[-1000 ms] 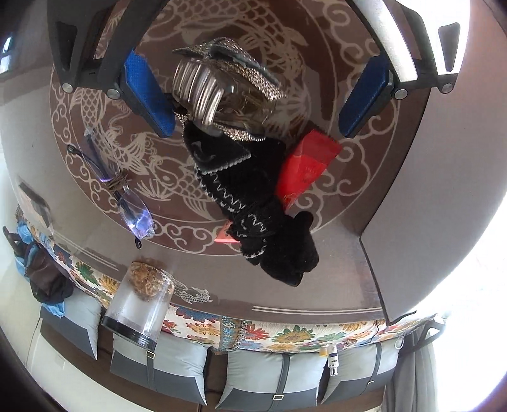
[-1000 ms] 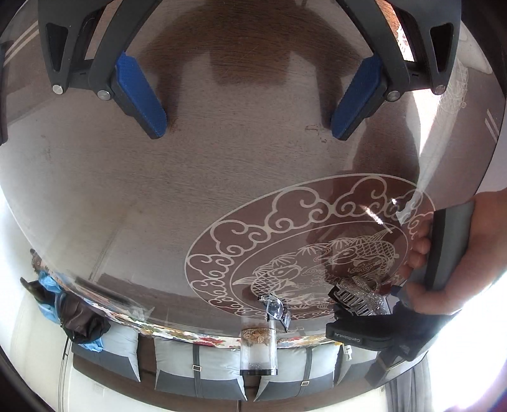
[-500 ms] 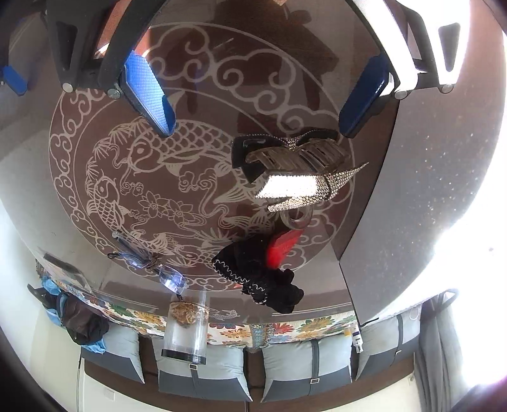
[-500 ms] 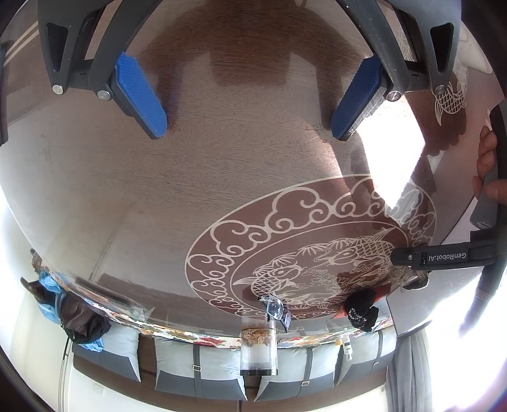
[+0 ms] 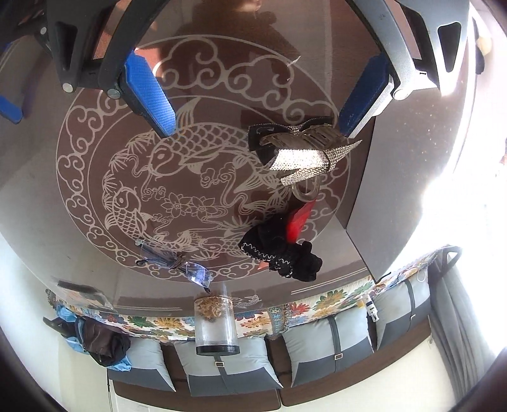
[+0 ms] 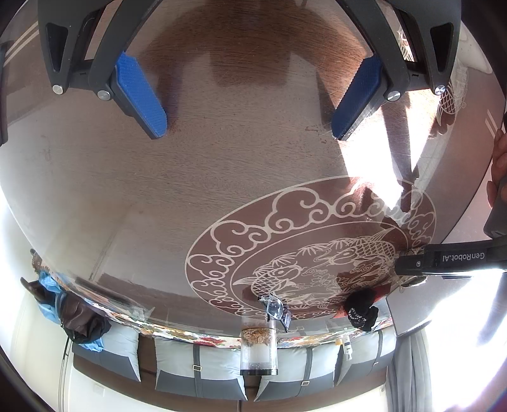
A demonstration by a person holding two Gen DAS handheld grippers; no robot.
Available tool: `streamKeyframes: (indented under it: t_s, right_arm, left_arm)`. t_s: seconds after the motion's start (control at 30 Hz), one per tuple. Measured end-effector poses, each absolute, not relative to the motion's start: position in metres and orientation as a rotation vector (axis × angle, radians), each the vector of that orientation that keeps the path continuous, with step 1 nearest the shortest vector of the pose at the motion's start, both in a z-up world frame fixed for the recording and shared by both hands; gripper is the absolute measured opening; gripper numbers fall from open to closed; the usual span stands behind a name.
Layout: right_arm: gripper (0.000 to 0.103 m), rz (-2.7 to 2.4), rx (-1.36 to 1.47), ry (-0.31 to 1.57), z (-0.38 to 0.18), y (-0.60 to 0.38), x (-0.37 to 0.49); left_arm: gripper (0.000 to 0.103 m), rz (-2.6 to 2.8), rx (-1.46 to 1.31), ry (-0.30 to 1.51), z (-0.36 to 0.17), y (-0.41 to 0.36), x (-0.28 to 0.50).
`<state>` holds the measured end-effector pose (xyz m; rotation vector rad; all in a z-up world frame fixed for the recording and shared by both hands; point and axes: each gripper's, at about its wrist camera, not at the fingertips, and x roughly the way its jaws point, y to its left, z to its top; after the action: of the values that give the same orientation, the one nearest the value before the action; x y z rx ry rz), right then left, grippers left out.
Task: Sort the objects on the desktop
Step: 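Close the left tool around the sparkly silver bag, then lift the sparkly silver bag with the left tool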
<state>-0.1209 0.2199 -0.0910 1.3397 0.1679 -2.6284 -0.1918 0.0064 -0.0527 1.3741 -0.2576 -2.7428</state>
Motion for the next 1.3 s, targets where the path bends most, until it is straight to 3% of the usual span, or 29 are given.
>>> streamKeyframes:
  t_s: [0.13,0.37,0.6,0.97,1.1,1.2,1.3]
  right_arm:
    - [0.103,-2.628,1.34,0.168,-0.091,0.22,-0.121]
    - [0.103,-2.629,1.34,0.168,-0.091,0.22,-0.121]
    - [0.103,-2.628,1.34,0.168,-0.091,0.22,-0.121]
    - [0.103,-2.629,1.339,0.168,-0.091,0.22,-0.121]
    - [0.103,-2.629,1.339,0.168,-0.091,0.22,-0.12]
    - [0.103,-2.629,1.339,0.168,-0.091,0.22,-0.12]
    - [0.103,-2.629,1.339,0.167,-0.091,0.22,-0.121]
  left_arm:
    - [0.103,-2.743,1.39,-0.265,-0.051,0.006,-0.189]
    - [0.103,-2.868,1.227,0.005,-0.013,-0.036,-0.167]
    - [0.103,-2.815,1.254,-0.279,-0.034,-0.01,-0.185]
    - [0.103,-2.623,1.315,-0.267,-0.088,-0.019,-0.234]
    - [0.103,-2.663,1.352,-0.156,-0.09,-0.03,-0.242]
    - [0.103,-2.691,1.453,0.06,-0.096,-0.048,-0.252]
    - [0.103,-2.697,1.462,0.059,-0.097,-0.049,-0.253]
